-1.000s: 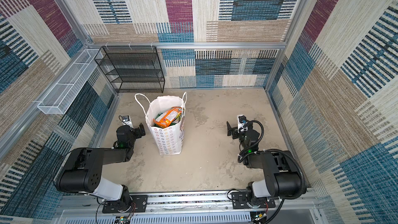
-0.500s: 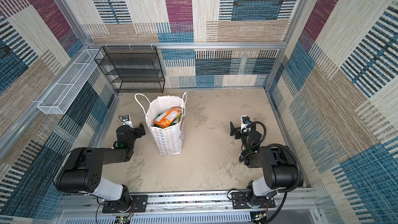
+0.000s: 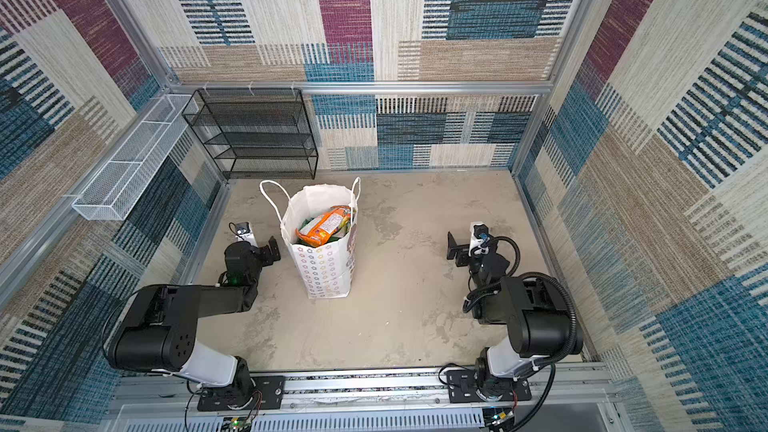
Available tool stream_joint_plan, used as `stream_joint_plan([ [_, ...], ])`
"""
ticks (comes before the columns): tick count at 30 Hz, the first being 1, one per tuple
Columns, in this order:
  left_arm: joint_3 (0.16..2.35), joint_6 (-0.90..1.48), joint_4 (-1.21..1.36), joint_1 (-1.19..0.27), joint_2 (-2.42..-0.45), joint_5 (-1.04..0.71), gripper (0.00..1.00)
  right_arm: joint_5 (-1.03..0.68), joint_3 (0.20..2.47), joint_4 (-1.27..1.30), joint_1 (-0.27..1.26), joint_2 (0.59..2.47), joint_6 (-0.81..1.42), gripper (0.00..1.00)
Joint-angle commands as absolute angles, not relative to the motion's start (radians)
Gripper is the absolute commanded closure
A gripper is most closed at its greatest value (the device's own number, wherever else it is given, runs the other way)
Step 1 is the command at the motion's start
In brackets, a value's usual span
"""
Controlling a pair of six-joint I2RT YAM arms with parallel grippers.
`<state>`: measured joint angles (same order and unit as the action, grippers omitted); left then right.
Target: Place the snacks into the paper bag
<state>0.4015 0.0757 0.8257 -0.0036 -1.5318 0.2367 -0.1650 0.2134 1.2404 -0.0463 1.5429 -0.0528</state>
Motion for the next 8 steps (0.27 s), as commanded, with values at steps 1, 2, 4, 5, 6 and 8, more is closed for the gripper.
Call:
stream_joint_plan([
  [1, 0.406, 0.049, 0.849, -0.005, -1.537, 0.249, 0.01, -0.168, 0.215, 1.274, -0.046, 1.537, -0.037, 0.00],
  [2, 0.413, 0.049, 0.841, -0.005, -1.540, 0.246, 0.01, -0.166, 0.214, 1.275, -0.046, 1.537, -0.038, 0.00],
  [4, 0.424, 0.043, 0.832, -0.003, -1.551, 0.231, 0.01, -0.154, 0.214, 1.275, -0.038, 1.536, -0.043, 0.00],
  [5, 0.425, 0.045, 0.826, -0.003, -1.547, 0.231, 0.01, -0.149, 0.215, 1.272, -0.035, 1.535, -0.043, 0.00],
  [6, 0.418, 0.046, 0.835, -0.002, -1.544, 0.231, 0.01, -0.147, 0.213, 1.275, -0.035, 1.534, -0.046, 0.00],
  [8, 0.406, 0.043, 0.850, -0.004, -1.534, 0.231, 0.01, -0.146, 0.210, 1.278, -0.034, 1.532, -0.045, 0.00],
])
